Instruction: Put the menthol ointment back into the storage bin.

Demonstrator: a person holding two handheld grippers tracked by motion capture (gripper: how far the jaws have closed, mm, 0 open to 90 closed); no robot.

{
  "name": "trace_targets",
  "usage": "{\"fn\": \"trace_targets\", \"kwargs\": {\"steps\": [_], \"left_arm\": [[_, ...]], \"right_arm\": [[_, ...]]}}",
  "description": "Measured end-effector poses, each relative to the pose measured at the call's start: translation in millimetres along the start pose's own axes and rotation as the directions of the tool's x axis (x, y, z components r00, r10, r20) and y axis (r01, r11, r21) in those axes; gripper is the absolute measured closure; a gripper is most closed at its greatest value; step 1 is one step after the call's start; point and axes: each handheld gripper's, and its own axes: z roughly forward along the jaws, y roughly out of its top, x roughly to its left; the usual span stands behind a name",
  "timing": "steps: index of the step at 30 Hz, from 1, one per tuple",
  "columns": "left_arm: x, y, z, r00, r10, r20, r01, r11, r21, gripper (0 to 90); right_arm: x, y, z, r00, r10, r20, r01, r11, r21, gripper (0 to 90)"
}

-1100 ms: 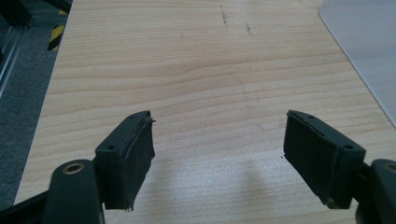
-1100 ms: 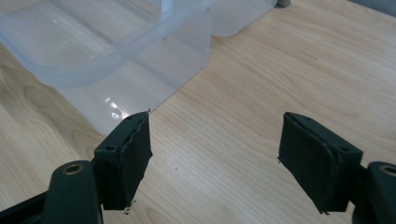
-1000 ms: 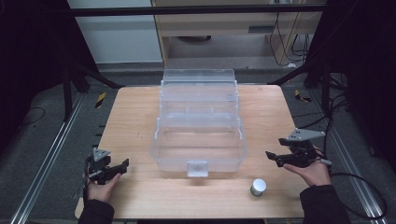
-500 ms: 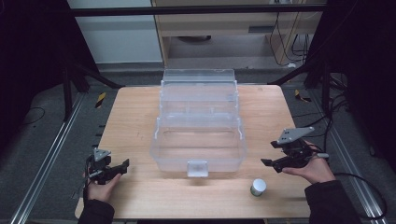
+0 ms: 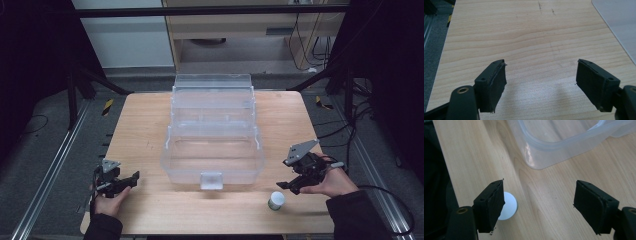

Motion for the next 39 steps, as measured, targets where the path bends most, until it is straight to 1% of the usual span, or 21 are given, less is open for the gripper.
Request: {"fn": "trace_targets", "kwargs": {"steps": [2,6,7,8,10,13,17,18,19,20,24,25,26,29,31,32,33,34,36,39], "left_arm": [[-0.3,0.0,0.2,1.0000,0.000,0.001,0.000,1.0000,0.001,23.4],[-0.7,-0.1,0.9,1.0000,0.002,0.003,-0.002,1.0000,0.004,23.4],[-0.7,-0.1,0.9,1.0000,0.002,0.003,-0.002,1.0000,0.004,23.4],[-0.7,-0.1,1.1,1.0000,0.003,0.004,-0.003,1.0000,0.005,23.3],[-0.7,-0.1,1.2,1.0000,0.004,0.004,-0.004,1.0000,0.007,23.4],[-0.8,-0.1,1.2,1.0000,0.004,0.004,-0.004,1.0000,0.007,23.4],[-0.8,0.0,1.1,0.9999,0.009,0.004,-0.010,0.9999,0.008,23.3],[-0.8,0.0,1.1,0.9999,0.010,0.004,-0.010,0.9999,0.008,23.3],[-0.8,0.0,1.1,0.9999,0.010,0.004,-0.010,0.9999,0.008,23.3],[-0.7,-0.1,1.2,1.0000,0.009,0.004,-0.009,0.9999,0.009,23.3],[-0.6,-0.1,1.1,1.0000,0.006,0.003,-0.006,1.0000,0.008,23.3],[-0.6,-0.1,1.1,1.0000,0.006,0.003,-0.006,1.0000,0.008,23.3],[-0.5,-0.1,1.2,1.0000,0.009,0.002,-0.009,0.9999,0.009,23.3],[-0.6,0.0,1.2,1.0000,0.010,0.002,-0.010,0.9999,0.009,23.4],[-0.6,0.0,1.2,0.9999,0.010,0.002,-0.010,0.9999,0.010,23.4],[-0.6,0.0,1.2,1.0000,0.010,0.001,-0.010,0.9999,0.009,23.4],[-0.6,0.0,1.2,1.0000,0.010,0.001,-0.010,0.9999,0.009,23.4],[-0.6,-0.1,1.3,0.9999,0.010,0.001,-0.010,0.9999,0.010,23.4],[-0.7,0.0,1.3,0.9999,0.012,0.000,-0.012,0.9999,0.010,23.4],[-0.8,0.1,1.2,0.9999,0.012,-0.001,-0.012,0.9999,0.010,23.5]], "right_arm": [[2.0,1.9,0.3,0.9997,-0.023,-0.009,0.024,1.000,0.020,24.8],[7.1,5.6,2.0,0.9978,-0.056,-0.036,0.058,0.996,0.061,25.0],[7.1,5.6,2.0,0.9978,-0.056,-0.036,0.058,0.996,0.061,25.0],[9.5,7.0,3.6,0.9958,-0.078,-0.048,0.082,0.993,0.086,25.4],[11.3,7.6,5.6,0.9940,-0.093,-0.059,0.098,0.990,0.103,25.7],[14.5,8.3,9.4,0.9914,-0.109,-0.073,0.118,0.983,0.137,25.8],[19.9,9.3,13.5,0.9868,-0.125,-0.103,0.143,0.972,0.185,27.3],[21.2,9.3,14.8,0.9853,-0.133,-0.108,0.151,0.970,0.192,28.1],[21.2,9.3,14.8,0.9853,-0.133,-0.108,0.151,0.970,0.192,28.1],[24.5,9.2,17.2,0.9813,-0.151,-0.120,0.173,0.962,0.210,28.8],[27.3,8.2,21.6,0.9756,-0.172,-0.136,0.200,0.952,0.231,31.0],[27.3,8.2,21.6,0.9756,-0.172,-0.136,0.200,0.952,0.231,31.0],[27.8,7.5,23.9,0.9733,-0.182,-0.140,0.212,0.948,0.238,31.8],[29.4,5.9,28.8,0.9717,-0.183,-0.149,0.217,0.942,0.256,32.1],[29.9,4.8,32.4,0.9685,-0.195,-0.155,0.231,0.936,0.267,32.7],[30.8,4.2,33.9,0.9692,-0.192,-0.155,0.228,0.934,0.274,33.0],[30.7,3.9,35.6,0.9665,-0.200,-0.161,0.239,0.931,0.277,33.3],[31.7,3.5,37.1,0.9670,-0.198,-0.161,0.237,0.930,0.282,33.8],[32.2,3.1,40.5,0.9629,-0.207,-0.173,0.251,0.923,0.292,34.9],[33.6,2.8,45.6,0.9613,-0.210,-0.178,0.257,0.917,0.304,36.4]]}}
